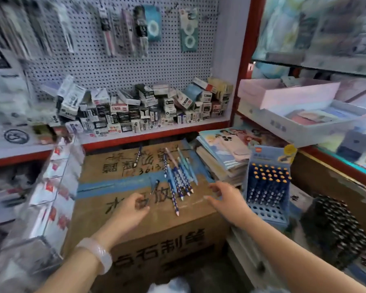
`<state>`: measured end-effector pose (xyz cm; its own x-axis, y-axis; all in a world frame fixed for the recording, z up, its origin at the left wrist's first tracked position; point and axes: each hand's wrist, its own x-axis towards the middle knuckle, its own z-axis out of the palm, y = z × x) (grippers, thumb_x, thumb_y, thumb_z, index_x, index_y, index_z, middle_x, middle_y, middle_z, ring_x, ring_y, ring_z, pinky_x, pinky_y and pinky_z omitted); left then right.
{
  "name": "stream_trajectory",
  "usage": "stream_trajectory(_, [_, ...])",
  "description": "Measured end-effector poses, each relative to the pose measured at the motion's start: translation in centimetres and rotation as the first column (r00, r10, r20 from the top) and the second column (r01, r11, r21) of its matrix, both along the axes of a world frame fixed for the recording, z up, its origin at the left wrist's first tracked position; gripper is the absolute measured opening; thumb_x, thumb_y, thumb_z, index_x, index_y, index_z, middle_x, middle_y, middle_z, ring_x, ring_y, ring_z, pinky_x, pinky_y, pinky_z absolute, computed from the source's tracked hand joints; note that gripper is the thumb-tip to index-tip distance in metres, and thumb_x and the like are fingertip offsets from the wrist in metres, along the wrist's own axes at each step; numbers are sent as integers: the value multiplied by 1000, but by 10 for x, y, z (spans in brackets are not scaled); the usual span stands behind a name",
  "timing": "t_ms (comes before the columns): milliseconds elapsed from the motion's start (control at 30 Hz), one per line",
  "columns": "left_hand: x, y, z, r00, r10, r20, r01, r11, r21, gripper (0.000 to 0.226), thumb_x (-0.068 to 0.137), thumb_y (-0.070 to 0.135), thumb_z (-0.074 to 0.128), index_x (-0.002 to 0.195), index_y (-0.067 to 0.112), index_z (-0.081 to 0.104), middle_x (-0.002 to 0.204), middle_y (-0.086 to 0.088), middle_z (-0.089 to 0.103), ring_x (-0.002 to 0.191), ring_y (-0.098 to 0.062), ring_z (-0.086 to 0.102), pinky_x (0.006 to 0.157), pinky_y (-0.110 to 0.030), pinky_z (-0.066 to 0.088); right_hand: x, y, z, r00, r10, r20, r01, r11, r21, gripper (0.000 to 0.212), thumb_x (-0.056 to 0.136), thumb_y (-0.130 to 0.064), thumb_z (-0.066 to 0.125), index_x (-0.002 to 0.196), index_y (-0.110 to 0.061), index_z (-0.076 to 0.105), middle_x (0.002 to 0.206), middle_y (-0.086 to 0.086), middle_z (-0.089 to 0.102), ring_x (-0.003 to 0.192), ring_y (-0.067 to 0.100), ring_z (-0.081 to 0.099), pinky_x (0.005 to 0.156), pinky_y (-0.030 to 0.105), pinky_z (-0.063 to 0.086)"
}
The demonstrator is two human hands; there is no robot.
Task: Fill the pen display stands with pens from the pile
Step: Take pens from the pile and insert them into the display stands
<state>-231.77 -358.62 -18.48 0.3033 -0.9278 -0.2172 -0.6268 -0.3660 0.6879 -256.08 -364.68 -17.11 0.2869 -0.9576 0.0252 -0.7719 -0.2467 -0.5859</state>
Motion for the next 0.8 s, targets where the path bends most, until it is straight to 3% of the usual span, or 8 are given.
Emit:
stream_trajectory(133, [-6,-23,-12,967,10,255,-29,997,74,34,89,41,55,110,15,52,103,-4,59,92,-20,60,69,-28,45,40,-31,-15,996,-50,68,47,998,41,37,91,-28,59,124,-12,55,120,6,59,109,18,55,84,21,38])
stream_trajectory(233, [-19,-49,-23,906,-8,424,-39,994,103,58,87,57,46,125,14,46,123,-7,51,112,-24,53,88,-33,48,59,-44,-27,987,-103,126,93,993,79,35,92,-29,57,123,-14,56,118,3,60,106,17,56,83,21,40])
stream_trajectory(400, [-38,-90,-41,888,-70,454,-47,969,242,89,79,71,46,141,9,28,139,-10,39,126,-30,42,96,-40,44,64,-57,-44,947,-204,248,192,979,75,26,94,-23,53,119,-15,59,112,2,62,94,13,55,77,21,39])
stream_trajectory(467, [-39,-99,-49,867,-109,486,-48,953,300,81,77,68,50,133,11,39,133,-11,46,123,-32,43,98,-44,42,61,-59,-47,928,-229,293,214,973,83,26,95,-22,51,118,-15,59,112,2,63,99,15,58,78,21,39])
stream_trajectory(533, [-32,-105,-48,851,-101,516,-74,949,308,50,80,54,53,112,17,55,115,-6,57,112,-30,51,94,-43,43,56,-61,-49,917,-234,323,219,972,84,26,95,-21,51,118,-16,60,112,2,63,100,16,59,82,23,44])
stream_trajectory(633, [-17,-107,-45,830,-137,541,-51,946,319,21,88,38,50,86,19,58,87,0,61,84,-20,61,75,-29,49,49,-62,-48,897,-243,370,219,970,106,24,95,-21,49,118,-20,58,111,1,60,92,13,59,82,33,52])
stream_trajectory(700, [-8,-107,-45,834,-149,531,-43,942,332,21,90,35,48,88,18,60,85,0,62,76,-17,61,68,-27,49,46,-62,-47,889,-247,384,220,969,115,24,95,-21,48,118,-20,57,111,0,58,92,11,58,83,34,53])
stream_trajectory(800, [-1,-115,-42,883,-122,454,-57,931,360,20,95,21,44,105,11,57,97,-5,62,85,-20,62,70,-29,50,45,-64,-46,886,-243,394,213,970,120,24,96,-20,48,118,-19,57,113,0,58,93,10,56,82,29,52])
